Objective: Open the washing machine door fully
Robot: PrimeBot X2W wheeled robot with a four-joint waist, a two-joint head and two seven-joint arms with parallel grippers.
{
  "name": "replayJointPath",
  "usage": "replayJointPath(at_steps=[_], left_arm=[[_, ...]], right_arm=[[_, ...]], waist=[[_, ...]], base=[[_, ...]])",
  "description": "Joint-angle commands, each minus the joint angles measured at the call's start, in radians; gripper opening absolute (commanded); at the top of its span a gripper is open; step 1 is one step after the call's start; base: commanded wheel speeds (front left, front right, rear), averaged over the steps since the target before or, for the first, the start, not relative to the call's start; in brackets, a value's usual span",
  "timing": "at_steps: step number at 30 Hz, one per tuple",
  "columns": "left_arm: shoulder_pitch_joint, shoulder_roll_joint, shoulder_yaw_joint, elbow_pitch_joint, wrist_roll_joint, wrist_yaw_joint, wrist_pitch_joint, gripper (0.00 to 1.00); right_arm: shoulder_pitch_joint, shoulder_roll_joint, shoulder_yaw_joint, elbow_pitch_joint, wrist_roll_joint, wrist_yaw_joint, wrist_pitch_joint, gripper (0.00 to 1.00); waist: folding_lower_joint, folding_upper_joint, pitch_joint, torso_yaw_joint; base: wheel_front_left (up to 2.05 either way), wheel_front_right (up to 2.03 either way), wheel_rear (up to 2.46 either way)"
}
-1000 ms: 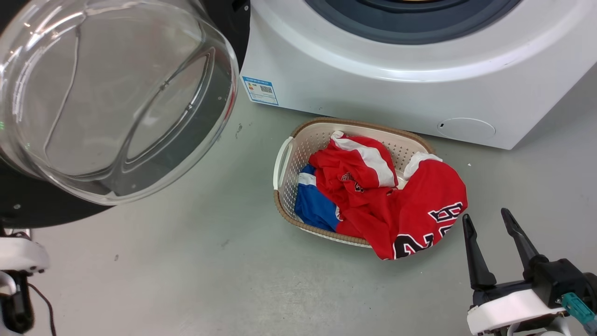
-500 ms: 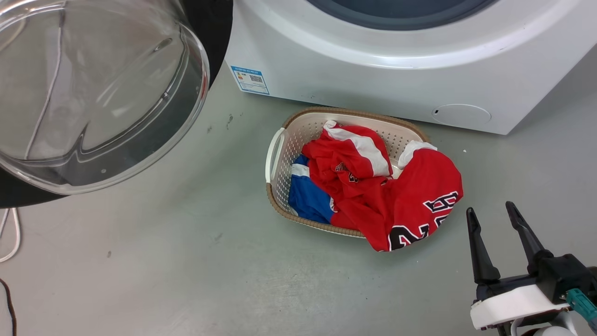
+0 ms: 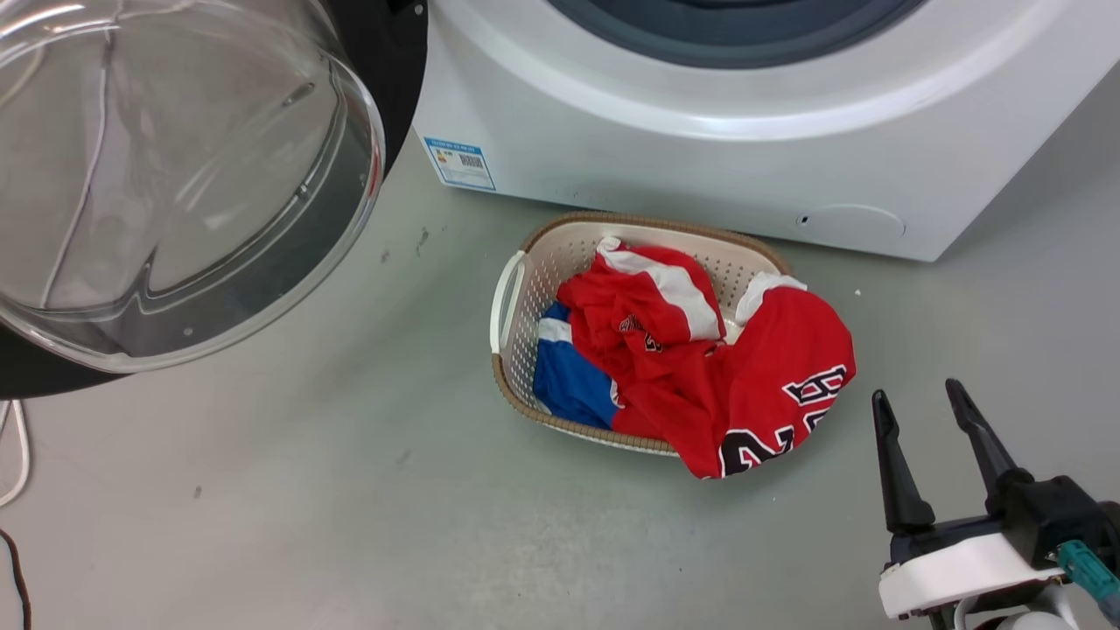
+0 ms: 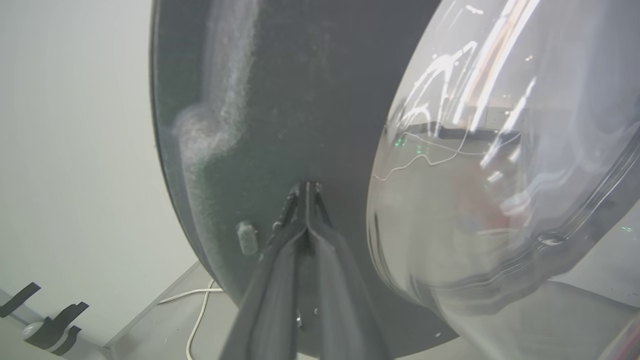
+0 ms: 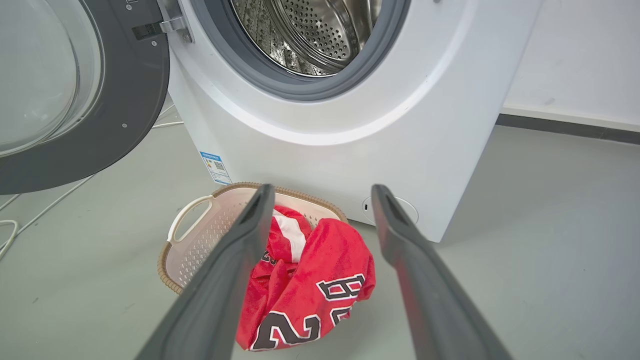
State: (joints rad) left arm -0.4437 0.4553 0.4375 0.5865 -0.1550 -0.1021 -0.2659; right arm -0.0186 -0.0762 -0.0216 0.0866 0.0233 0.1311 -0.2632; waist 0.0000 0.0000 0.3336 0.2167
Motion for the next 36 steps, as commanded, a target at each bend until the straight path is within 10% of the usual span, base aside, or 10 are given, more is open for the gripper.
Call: replayJointPath(at_steps=[1,19,36], left_arm=[[0.003,-0.001,0.009,0.005,0.008,-0.001,0.003,1.0],[0.22,-0.057,-0.004,-0.213,0.076,-0.021,0.002,1.0],[0.426,-0.255,-0.194,-0.611,0.146,-0.017,0.003,1.0]], right_arm=[[0.005,0.005,0.002,0.003,-0.002,-0.001,-0.002,1.0],[0.107,0.027,0.018,0.045,0.047,-0.001,-0.002,1.0],[0.16,0.027,-0.011,-0.065,0.045,-0.001,-0.002,1.0]], waist=[[0.0,0.0,-0.016,0.002],[0.0,0.0,-0.265,0.024],[0.0,0.0,-0.347,-0.011]], base=[[0.0,0.0,0.0],[0.0,0.0,0.0],[0.0,0.0,0.0]])
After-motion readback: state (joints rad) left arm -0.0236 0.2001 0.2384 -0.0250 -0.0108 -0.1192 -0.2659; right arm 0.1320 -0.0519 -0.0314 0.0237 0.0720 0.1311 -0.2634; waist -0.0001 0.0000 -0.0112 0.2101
